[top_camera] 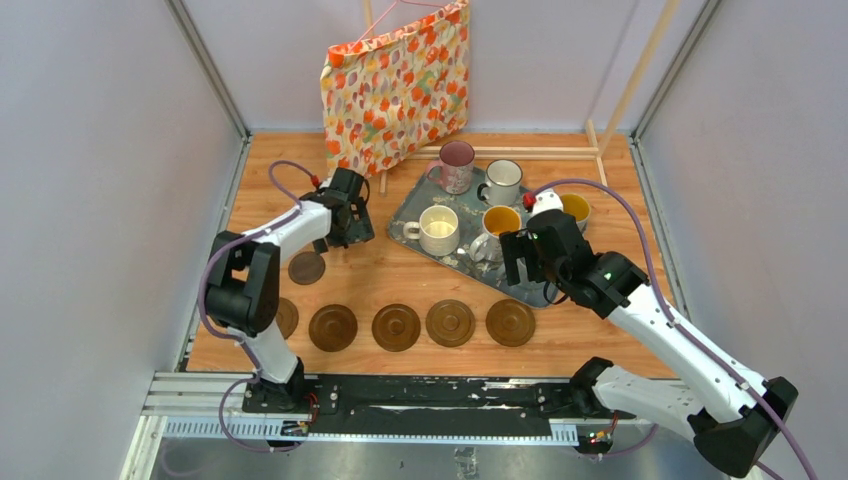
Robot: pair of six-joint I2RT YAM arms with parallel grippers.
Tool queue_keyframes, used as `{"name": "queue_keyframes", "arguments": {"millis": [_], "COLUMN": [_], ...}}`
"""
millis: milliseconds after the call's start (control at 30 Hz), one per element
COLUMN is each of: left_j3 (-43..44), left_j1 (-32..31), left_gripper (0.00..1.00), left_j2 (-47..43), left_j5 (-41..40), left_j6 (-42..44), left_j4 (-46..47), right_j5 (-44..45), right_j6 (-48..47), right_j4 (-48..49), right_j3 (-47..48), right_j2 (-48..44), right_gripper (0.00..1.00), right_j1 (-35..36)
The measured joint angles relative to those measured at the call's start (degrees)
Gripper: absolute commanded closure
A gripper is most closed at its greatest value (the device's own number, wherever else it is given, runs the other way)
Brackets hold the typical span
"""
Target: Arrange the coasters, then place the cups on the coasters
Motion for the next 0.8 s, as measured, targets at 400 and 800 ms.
{"name": "queue_keyframes", "arguments": {"millis": [400, 800], "left_j3": [2.0, -5.8], "left_j1": [-0.9, 6.9], "left_gripper": [0.00, 0.00], "left_j2": [6.9, 1.0], "left_j5": [4.0, 5.8], "left_j6": [-0.1, -0.8], "left_j4": [2.8, 8.2], "right_j5": [0.6, 0.7], "right_j6": [0.0, 0.0], "right_j4": [-0.2, -0.5], "right_j3": [0.0, 0.0], "right_j2": [0.0, -0.1], "right_gripper": [0.00, 0.00], "right_j1": [0.0, 0.0]}}
